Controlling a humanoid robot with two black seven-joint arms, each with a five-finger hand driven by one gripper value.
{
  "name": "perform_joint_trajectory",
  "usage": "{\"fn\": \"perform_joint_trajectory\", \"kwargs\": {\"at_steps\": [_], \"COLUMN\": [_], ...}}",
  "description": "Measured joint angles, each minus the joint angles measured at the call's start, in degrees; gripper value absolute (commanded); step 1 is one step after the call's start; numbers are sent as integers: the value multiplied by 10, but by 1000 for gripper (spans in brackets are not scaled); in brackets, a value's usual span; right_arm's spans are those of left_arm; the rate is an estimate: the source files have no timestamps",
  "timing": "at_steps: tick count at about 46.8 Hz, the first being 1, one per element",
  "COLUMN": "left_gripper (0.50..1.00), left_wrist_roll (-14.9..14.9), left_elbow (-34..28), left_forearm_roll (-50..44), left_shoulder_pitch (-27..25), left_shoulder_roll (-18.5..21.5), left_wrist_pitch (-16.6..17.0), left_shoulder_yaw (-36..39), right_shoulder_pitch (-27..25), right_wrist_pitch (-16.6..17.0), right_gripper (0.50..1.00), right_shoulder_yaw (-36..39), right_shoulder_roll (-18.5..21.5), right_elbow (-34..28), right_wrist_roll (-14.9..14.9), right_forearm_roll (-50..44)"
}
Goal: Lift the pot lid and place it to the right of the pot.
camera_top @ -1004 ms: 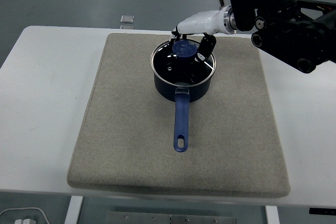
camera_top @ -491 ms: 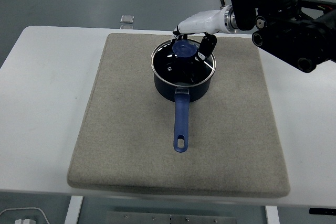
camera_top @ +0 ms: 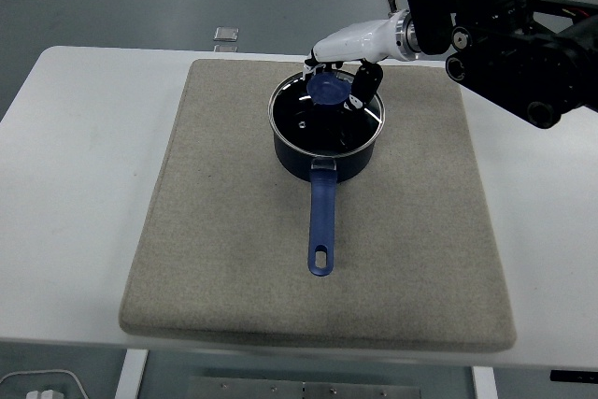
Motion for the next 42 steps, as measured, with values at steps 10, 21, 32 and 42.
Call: {"fn": "perform_joint_trajectory", "kwargs": {"at_steps": [10,21,32,42], "left_gripper": [1000,1000,1000,1000], "left_wrist_roll": [0,0,0,0], "left_elbow": [0,0,0,0], "left_forearm_roll": [0,0,0,0], "left_shoulder_pitch": [0,0,0,0], "left_shoulder_roll": [0,0,0,0], "left_wrist_pitch": [0,0,0,0], "left_shoulder_yaw": [0,0,0,0], "right_shoulder_pitch": [0,0,2,9], "right_wrist_pitch": [1,2,6,24], "right_gripper": [688,625,578,531], "right_shoulder_yaw": [0,0,1,27], "right_shoulder_roll": [0,0,-1,-7], "right_elbow": [-1,-2,-4,-4], "right_wrist_roll": [0,-1,0,-1], "right_forearm_roll": [-1,-1,0,6]}}
